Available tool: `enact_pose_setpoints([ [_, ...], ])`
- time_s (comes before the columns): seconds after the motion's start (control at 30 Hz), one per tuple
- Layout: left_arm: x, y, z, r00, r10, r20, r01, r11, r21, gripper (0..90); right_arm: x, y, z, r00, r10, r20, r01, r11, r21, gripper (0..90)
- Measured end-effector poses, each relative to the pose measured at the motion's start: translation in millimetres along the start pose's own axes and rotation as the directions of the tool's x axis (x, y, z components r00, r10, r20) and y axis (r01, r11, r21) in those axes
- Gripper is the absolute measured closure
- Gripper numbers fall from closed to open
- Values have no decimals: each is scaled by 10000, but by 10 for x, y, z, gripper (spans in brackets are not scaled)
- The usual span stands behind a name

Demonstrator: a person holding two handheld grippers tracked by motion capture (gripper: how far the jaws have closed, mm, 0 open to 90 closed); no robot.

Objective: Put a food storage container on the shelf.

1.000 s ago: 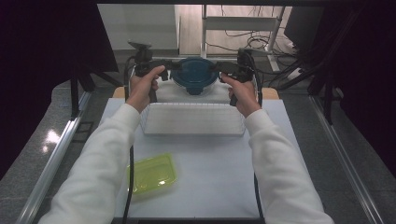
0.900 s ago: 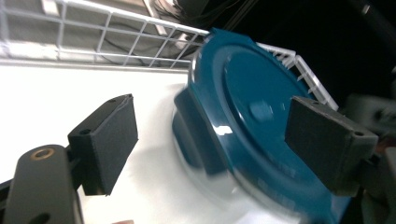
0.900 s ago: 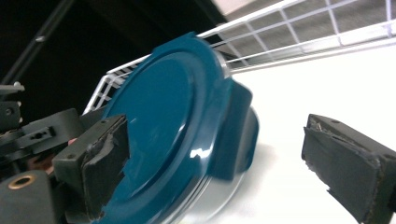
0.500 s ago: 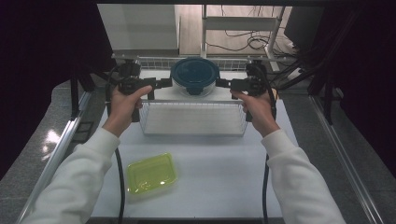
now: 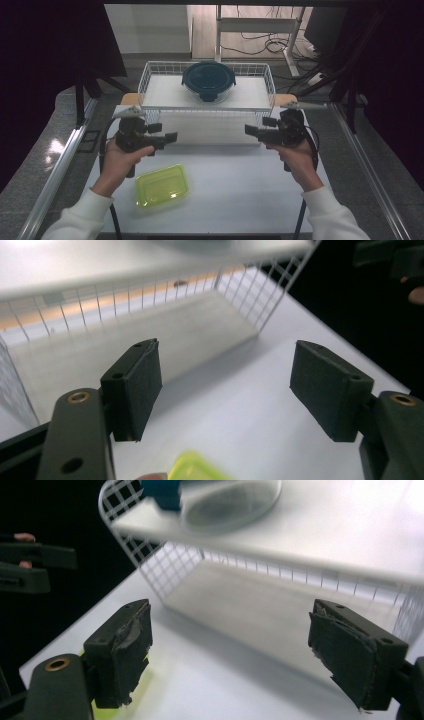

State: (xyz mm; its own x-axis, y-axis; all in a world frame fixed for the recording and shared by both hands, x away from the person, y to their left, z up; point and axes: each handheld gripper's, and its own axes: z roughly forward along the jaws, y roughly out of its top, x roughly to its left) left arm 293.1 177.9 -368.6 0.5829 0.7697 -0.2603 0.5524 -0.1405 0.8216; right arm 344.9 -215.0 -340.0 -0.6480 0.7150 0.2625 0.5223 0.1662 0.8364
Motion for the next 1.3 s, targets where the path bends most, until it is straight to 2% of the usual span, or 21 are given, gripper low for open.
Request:
enact_pose_setpoints([
  [0.1, -87, -186, 17, 9997, 216, -132, -214, 9997, 96, 272, 47, -214, -51, 9994, -336, -6, 336, 9991, 245, 175],
  [0.13, -116, -237, 29, 9994, 302, -159, -300, 9994, 182, 277, 87, -346, -74, 9975, -702, 127, 698, 9971, 290, 175],
  [0.17, -149, -288, 38, 9989, 423, -224, -418, 9989, 211, 277, 87, -346, -74, 9975, -702, 127, 698, 9971, 290, 175],
  [0.2, -182, -341, 45, 9985, 506, -225, -501, 9985, 213, 277, 103, -410, -84, 9967, -792, 147, 786, 9962, 365, 175],
  [0.23, -214, -391, 54, 9981, 581, -202, -575, 9979, 295, 256, 121, -531, -91, 9975, -710, -43, 711, 9965, 450, 174],
  [0.27, -238, -441, 62, 9980, 623, -143, -616, 9971, 451, 256, 121, -531, -91, 9975, -710, -43, 711, 9965, 450, 174],
  [0.33, -264, -529, 67, 9983, 572, 89, -576, 9962, 647, 258, 142, -690, -74, 9975, -668, -223, 684, 9942, 825, 170],
  [0.4, -275, -603, 57, 9988, 468, 148, -479, 9957, 799, 260, 142, -738, -63, 9974, -669, -260, 690, 9936, 893, 170],
  [0.53, -284, -743, 22, 9996, 174, 215, -190, 9967, 791, 272, 131, -881, -28, 9977, -607, -299, 641, 9891, 1325, 167],
  [0.67, -317, -866, 36, 9991, 428, 48, -430, 9910, 1266, 274, 106, -972, -10, 9980, -583, -228, 611, 9867, 1506, 167],
  [0.8, -289, -969, 18, 9997, 215, 64, -222, 9892, 1452, 272, 95, -1071, -5, 9985, -511, -192, 537, 9835, 1728, 167],
  [1.03, -215, -1056, 53, 10000, -9, -70, 21, 9847, 1744, 248, 34, -1227, 38, 9996, -194, -227, 239, 9754, 2190, 171],
  [1.3, -172, -1085, 76, 9999, -124, -85, 137, 9829, 1837, 226, 21, -1253, 56, 9997, -146, -209, 190, 9727, 2312, 171],
])
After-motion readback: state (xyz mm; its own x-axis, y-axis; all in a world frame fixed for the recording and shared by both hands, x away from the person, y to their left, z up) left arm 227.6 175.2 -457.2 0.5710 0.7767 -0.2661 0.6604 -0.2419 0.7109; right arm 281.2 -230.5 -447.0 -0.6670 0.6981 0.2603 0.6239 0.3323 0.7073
